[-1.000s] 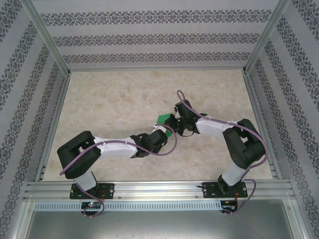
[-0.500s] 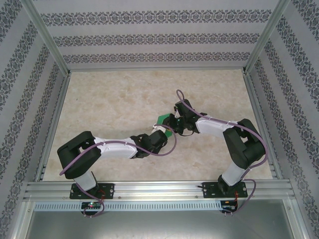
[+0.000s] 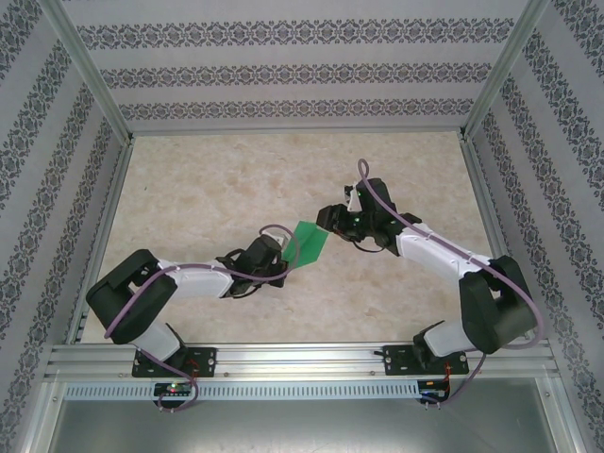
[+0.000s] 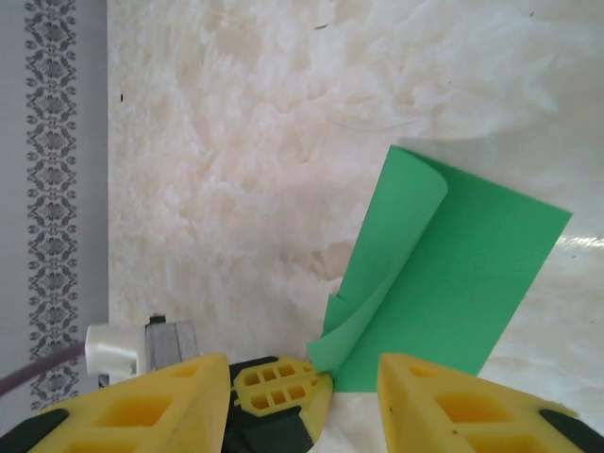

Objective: Fold a paper plane with a square sheet of paper (pick it up from the middle)
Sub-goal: Fourth fold the wing at the center of the table.

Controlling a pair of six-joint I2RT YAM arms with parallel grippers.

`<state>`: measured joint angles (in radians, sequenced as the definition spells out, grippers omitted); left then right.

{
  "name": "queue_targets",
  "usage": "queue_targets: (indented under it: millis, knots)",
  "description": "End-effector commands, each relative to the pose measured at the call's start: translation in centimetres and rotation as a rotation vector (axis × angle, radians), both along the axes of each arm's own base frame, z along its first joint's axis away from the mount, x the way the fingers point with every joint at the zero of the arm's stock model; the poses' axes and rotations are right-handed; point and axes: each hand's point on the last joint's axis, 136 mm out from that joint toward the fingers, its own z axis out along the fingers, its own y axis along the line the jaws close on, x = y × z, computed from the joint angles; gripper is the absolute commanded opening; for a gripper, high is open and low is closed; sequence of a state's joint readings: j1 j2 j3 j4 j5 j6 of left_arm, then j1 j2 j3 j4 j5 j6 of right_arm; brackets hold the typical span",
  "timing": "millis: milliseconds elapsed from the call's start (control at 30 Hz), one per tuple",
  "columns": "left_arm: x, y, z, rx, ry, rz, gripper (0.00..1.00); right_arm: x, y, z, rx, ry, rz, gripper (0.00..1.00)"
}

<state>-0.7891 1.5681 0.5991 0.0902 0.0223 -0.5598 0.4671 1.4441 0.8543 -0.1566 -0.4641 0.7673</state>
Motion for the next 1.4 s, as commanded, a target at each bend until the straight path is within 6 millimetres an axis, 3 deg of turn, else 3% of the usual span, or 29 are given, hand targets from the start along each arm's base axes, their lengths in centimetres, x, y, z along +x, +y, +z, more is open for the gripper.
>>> queue_targets:
  millis: [0,433,700,1100,1233,1367]
  knots:
    - [0.2,-1.6,1.7,-0.151,0.028,-0.034,0.01,-1.2,1.6,-0.9,0.012,0.003,0.103,0.39]
    - [1.0,-1.9,1.8,-0.238,0.132,-0.043,0.02,-1.8,7.9,-4.0,0.051,0.054,0.204,0.2]
    - [1.2,-1.9,0.7,-0.26,0.195,-0.044,0.02,-0.7,8.1,-5.5,0.04,0.081,0.168,0.19]
    - [2.2,-1.9,1.2,-0.37,0.282,-0.031,0.02,0.1,7.8,-6.7,0.02,0.088,0.165,0.19]
    - [2.4,-1.7,1.2,-0.367,0.278,-0.024,0.08,0.7,7.4,-7.4,-0.005,0.091,0.147,0.18]
    - [2.5,-1.3,1.4,-0.333,0.254,-0.021,0.23,1.1,7.0,-7.7,-0.005,0.098,0.129,0.18]
